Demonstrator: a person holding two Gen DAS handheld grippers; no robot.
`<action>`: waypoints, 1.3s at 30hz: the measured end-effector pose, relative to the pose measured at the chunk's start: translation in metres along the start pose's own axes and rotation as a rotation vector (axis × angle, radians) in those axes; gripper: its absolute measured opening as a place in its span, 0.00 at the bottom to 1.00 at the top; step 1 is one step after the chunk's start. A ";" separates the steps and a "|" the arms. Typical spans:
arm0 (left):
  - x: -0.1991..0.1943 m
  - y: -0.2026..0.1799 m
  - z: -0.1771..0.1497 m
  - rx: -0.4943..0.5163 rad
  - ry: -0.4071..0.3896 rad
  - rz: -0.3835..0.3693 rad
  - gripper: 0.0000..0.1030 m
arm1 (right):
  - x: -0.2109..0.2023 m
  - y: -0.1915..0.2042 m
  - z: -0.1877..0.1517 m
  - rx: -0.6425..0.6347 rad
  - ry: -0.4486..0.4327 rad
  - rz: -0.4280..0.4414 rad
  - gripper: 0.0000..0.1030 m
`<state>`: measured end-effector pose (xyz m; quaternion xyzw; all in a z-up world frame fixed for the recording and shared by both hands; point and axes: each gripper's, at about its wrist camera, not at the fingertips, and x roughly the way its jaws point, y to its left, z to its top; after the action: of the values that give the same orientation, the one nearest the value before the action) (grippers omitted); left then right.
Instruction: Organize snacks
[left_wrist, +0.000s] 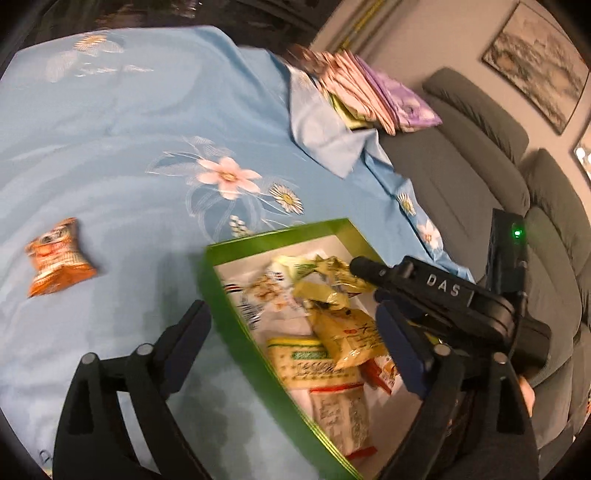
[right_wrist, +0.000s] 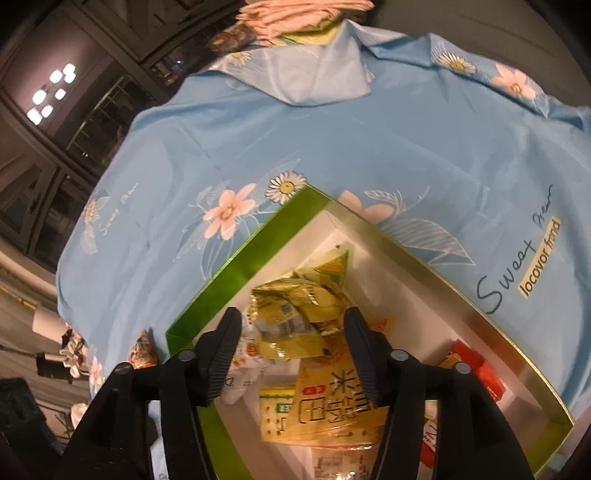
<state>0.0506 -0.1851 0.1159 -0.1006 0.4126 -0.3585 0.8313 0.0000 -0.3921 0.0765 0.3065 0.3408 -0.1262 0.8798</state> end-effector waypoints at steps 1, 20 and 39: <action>-0.009 0.006 -0.003 -0.007 -0.011 0.015 0.92 | -0.002 0.003 -0.001 -0.011 -0.011 -0.003 0.66; -0.079 0.162 -0.059 -0.314 -0.078 0.373 0.99 | -0.005 0.099 -0.051 -0.349 -0.100 0.024 0.77; -0.105 0.204 -0.062 -0.422 -0.067 0.483 0.99 | 0.132 0.267 -0.110 -0.698 0.220 0.040 0.77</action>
<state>0.0662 0.0413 0.0462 -0.1815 0.4622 -0.0541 0.8663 0.1550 -0.1169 0.0443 0.0063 0.4501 0.0485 0.8917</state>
